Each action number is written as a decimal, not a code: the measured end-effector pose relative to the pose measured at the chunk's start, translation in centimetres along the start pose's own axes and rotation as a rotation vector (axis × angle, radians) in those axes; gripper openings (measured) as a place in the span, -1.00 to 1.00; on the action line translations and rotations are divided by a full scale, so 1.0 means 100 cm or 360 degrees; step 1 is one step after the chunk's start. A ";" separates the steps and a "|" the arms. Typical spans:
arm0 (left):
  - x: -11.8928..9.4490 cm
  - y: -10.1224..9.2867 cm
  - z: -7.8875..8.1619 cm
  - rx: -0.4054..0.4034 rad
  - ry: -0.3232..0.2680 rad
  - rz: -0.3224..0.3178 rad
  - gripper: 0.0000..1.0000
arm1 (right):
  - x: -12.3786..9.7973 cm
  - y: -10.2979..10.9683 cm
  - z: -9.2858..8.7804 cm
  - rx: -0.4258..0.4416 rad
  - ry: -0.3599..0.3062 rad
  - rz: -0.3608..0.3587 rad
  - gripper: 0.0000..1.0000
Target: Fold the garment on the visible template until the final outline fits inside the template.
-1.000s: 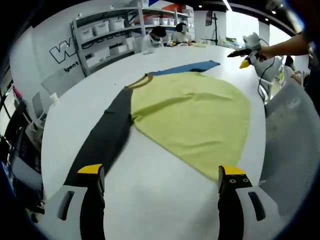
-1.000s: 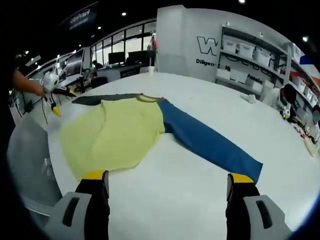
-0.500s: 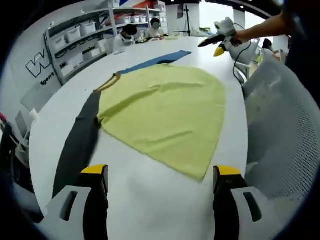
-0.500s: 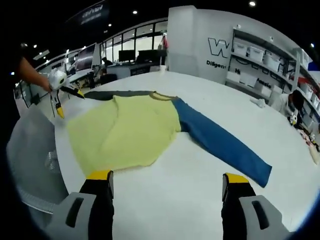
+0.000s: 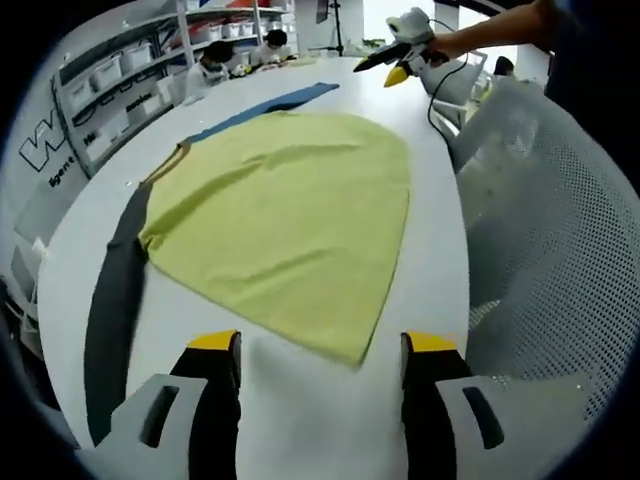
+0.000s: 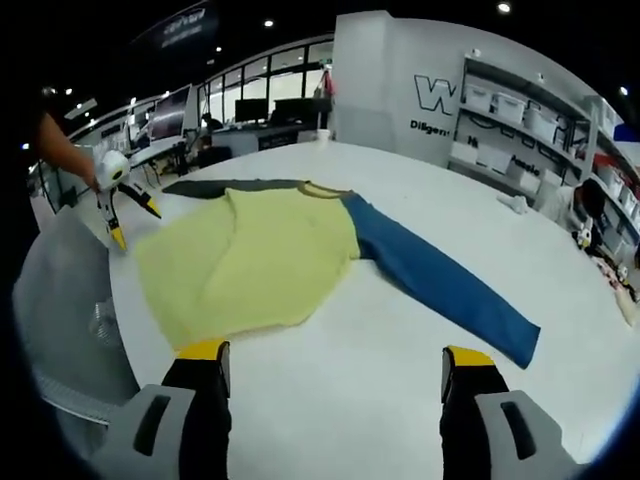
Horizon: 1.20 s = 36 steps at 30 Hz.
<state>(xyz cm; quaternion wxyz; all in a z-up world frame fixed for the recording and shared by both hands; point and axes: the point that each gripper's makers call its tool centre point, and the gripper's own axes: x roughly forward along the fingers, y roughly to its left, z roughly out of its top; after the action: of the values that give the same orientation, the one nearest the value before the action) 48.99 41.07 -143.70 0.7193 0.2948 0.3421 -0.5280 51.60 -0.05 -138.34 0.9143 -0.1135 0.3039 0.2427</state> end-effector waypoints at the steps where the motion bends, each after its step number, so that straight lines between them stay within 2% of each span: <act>1: 0.000 -0.001 -0.001 0.0022 0.0016 -0.0001 0.10 | 0.000 0.000 0.000 0.0009 -0.0006 0.0001 0.69; 6: 0.004 -0.008 -0.006 0.0095 0.0071 -0.0034 -0.23 | -0.001 0.003 -0.003 0.0019 0.0001 0.0006 0.67; 10: 0.004 -0.015 -0.002 0.0114 0.0070 -0.0068 -0.46 | -0.002 0.008 -0.004 0.0011 0.0009 0.0019 0.66; 12: 0.005 -0.021 -0.003 0.0084 0.0088 -0.0110 -0.61 | -0.001 0.009 -0.006 0.0011 0.0014 0.0024 0.65; 16: 0.005 -0.019 -0.003 0.0063 0.0105 -0.0092 -0.69 | -0.001 0.014 -0.006 0.0017 0.0011 0.0038 0.64; 18: 0.006 -0.016 -0.004 0.0055 0.0117 -0.0074 -0.81 | 0.000 0.018 -0.006 0.0008 0.0014 0.0055 0.64; 19: 0.006 -0.015 -0.003 0.0016 0.0122 -0.0073 -0.84 | 0.001 0.021 -0.006 0.0001 0.0017 0.0067 0.63; 21: 0.006 -0.014 -0.001 -0.0194 0.0135 -0.0063 -0.94 | 0.002 0.026 -0.007 -0.0012 0.0027 0.0090 0.63; 24: 0.004 -0.013 0.003 -0.0399 0.0143 -0.0081 -0.96 | 0.004 0.034 -0.007 -0.0031 0.0029 0.0129 0.63; 28: -0.003 -0.015 0.010 -0.0531 0.0121 -0.0120 -0.96 | 0.007 0.051 -0.010 -0.0056 0.0047 0.0206 0.62; 30: -0.007 -0.018 0.016 -0.0654 0.0086 -0.0151 -0.97 | 0.009 0.061 -0.013 -0.0066 0.0057 0.0255 0.62; 33: -0.010 -0.013 0.022 -0.0773 0.0034 -0.0151 -0.97 | 0.013 0.073 -0.017 -0.0109 0.0086 0.0307 0.62; 36: -0.016 -0.012 0.038 -0.0923 -0.0078 -0.0222 -0.97 | 0.018 0.084 -0.017 -0.0124 0.0088 0.0333 0.63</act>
<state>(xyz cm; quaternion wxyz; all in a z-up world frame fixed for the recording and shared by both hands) 48.19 38.69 -140.26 0.7435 0.0399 0.4807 -0.4633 47.71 7.18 -141.26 0.8701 -0.1230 0.3294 0.3453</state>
